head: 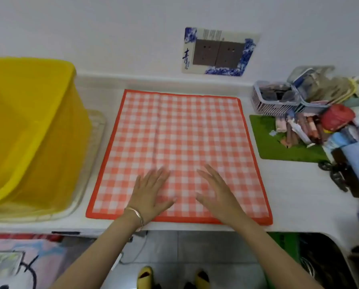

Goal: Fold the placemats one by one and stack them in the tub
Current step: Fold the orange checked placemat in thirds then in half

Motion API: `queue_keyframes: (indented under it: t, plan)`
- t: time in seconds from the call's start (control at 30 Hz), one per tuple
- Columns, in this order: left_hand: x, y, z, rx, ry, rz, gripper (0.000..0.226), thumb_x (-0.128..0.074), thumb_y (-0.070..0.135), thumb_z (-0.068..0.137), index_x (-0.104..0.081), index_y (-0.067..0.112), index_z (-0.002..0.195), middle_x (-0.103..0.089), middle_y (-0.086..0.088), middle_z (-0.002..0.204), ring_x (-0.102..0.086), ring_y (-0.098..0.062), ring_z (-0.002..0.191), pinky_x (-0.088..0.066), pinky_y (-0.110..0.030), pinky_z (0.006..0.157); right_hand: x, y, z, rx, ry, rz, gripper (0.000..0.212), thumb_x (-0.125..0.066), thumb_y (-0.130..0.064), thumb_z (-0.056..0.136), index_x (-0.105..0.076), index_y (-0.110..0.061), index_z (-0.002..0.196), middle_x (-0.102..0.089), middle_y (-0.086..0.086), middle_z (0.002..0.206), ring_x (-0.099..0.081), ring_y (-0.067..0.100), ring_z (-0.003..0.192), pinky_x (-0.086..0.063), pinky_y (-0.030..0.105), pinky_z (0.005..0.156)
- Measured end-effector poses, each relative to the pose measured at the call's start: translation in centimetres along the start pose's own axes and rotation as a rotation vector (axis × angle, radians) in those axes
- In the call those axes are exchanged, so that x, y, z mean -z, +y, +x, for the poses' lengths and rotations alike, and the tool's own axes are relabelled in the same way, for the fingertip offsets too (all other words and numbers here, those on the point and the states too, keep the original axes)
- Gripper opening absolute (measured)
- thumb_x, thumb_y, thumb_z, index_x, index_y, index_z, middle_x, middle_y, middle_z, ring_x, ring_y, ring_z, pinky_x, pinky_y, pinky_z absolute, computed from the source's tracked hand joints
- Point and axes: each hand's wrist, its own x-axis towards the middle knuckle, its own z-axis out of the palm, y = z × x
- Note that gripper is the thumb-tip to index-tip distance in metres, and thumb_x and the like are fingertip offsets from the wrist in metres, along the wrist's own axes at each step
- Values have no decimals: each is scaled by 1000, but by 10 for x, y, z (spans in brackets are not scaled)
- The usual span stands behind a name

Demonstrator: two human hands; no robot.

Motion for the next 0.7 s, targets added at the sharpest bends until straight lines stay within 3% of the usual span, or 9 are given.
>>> queue_keyframes:
  t: [0.1,0.2,0.33,0.43,0.7]
  plan:
    - [-6,-5,2,-85,-76,164,96,-18,90,63,13,44,142,17,18,152,20,-14,141,13,-47,114,-12,10,2,28,-123,-172,71,-51,-66,81,-20,-48,143,4,-31,151,4,-10,137,-6,28,112]
    - [-14,-13,1,-117,-100,175,101,-27,91,61,8,44,143,14,15,154,17,-17,143,16,-49,112,-20,16,0,48,-213,-198,74,-55,-62,81,-17,-48,144,6,-29,152,9,-11,136,2,25,112]
    - [-18,-22,2,-129,-136,193,103,-36,88,62,12,45,142,18,16,153,24,-13,140,19,-48,111,-26,25,5,98,-267,-309,76,-54,-66,79,-18,-47,144,10,-28,149,22,-18,128,21,12,103]
    - [-21,-24,2,-152,-142,212,106,-40,89,61,11,46,143,21,16,152,27,-13,139,22,-47,110,-35,35,6,134,-294,-398,74,-47,-73,78,-15,-50,142,12,-26,151,26,-13,131,24,20,106]
    - [-25,-31,3,-177,-119,217,102,-38,90,61,8,49,142,15,13,154,25,-15,140,21,-48,110,-39,40,6,168,-271,-384,67,-43,-74,78,-19,-54,137,12,-22,153,24,-5,137,26,23,106]
